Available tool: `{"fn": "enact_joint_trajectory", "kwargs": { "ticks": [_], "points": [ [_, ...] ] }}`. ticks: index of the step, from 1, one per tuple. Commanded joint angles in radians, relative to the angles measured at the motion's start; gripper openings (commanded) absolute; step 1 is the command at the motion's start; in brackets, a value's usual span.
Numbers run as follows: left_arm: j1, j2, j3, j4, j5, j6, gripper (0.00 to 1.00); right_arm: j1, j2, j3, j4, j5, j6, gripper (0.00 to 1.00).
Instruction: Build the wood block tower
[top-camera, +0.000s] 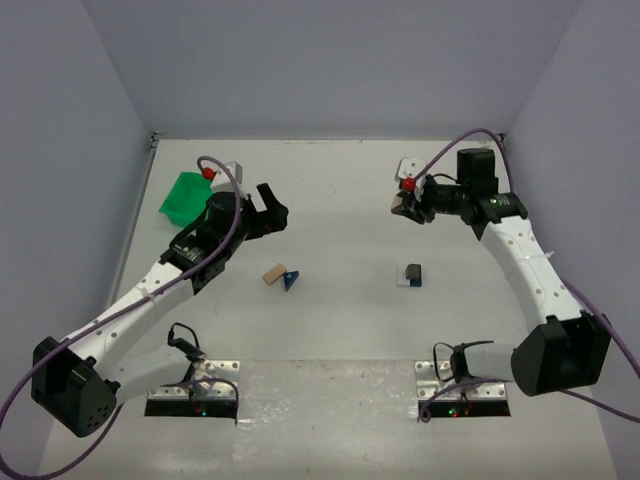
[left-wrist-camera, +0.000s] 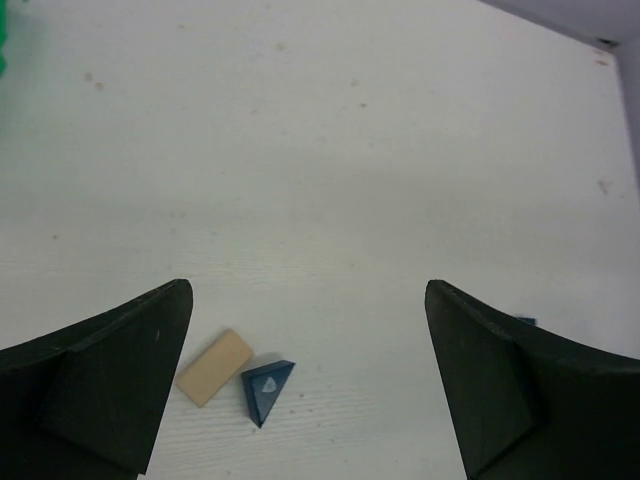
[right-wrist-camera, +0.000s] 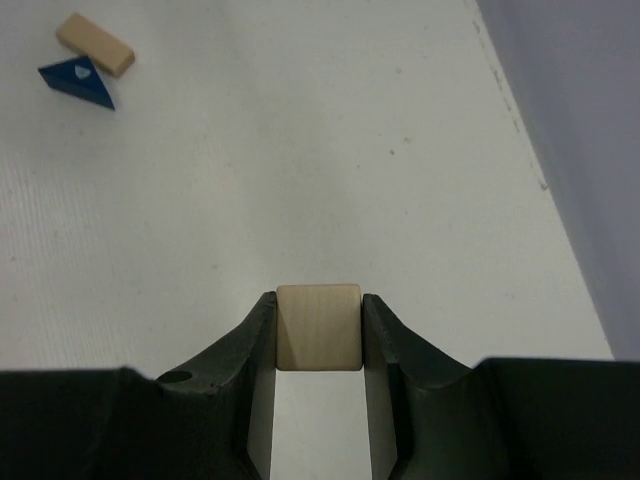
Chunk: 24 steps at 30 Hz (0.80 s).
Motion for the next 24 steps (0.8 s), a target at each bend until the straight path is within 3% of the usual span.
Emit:
{"fn": "enact_joint_trajectory", "kwargs": {
  "ticks": [1,12,24],
  "points": [
    [-0.003,0.067,0.063,-0.118,-0.245,-0.018,1.00,-0.079,0.098,0.055,-0.353,-0.059,-0.325,0.03],
    [-0.004,0.290,0.138,0.017,-0.092,0.040,1.00,-0.134,0.116,-0.083,-0.433,-0.053,-0.512,0.05],
    [-0.004,0.314,0.131,0.011,-0.087,0.059,1.00,-0.182,0.153,-0.188,-0.269,-0.124,-0.436,0.07]
  ]
}}
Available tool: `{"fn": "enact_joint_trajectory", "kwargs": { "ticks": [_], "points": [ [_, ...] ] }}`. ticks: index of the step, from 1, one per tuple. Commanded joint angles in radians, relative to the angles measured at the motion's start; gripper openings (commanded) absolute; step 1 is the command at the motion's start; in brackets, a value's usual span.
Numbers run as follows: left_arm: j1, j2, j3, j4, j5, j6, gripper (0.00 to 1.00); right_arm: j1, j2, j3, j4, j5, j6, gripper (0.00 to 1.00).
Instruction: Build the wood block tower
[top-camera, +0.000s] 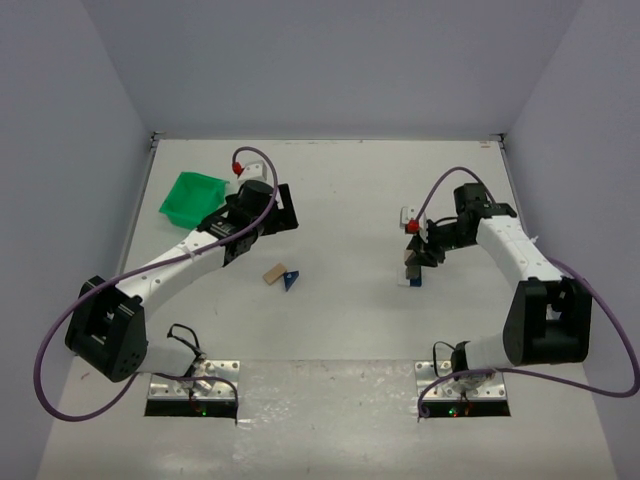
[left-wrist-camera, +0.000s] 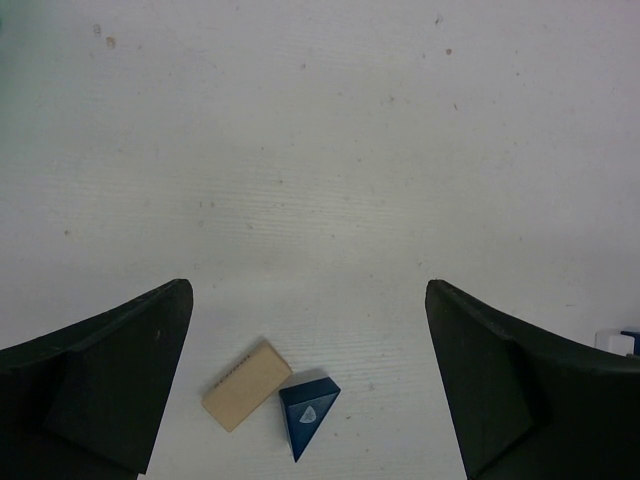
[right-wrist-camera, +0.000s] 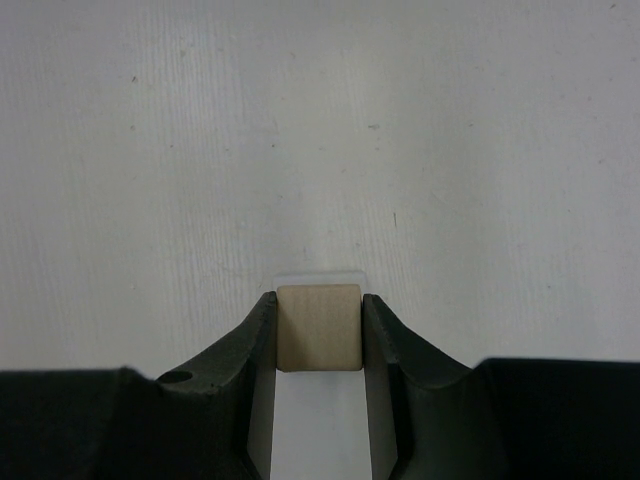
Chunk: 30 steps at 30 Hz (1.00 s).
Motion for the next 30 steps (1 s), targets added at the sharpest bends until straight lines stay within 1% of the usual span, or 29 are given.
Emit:
{"fn": "enact_joint_trajectory", "kwargs": {
  "ticks": [1,9,11,21,30],
  "points": [
    [-0.004,-0.011,0.019,0.045,-0.001,0.017,1.00,-0.039,0.005,-0.039,0.107,-0.048,0.038,0.07],
    [-0.004,-0.038,-0.022,0.043,-0.045,0.000,1.00,-0.058,-0.037,-0.129,0.189,-0.025,0.047,0.09],
    [-0.004,-0.049,-0.040,0.045,-0.051,-0.003,1.00,-0.058,-0.035,-0.133,0.192,-0.021,0.044,0.11],
    [-0.003,-0.074,-0.051,0.026,-0.065,-0.015,1.00,-0.059,-0.029,-0.151,0.204,-0.018,0.017,0.11],
    [-0.003,-0.072,-0.052,0.038,-0.044,0.002,1.00,-0.071,-0.016,-0.156,0.201,-0.025,-0.002,0.13]
  ]
}}
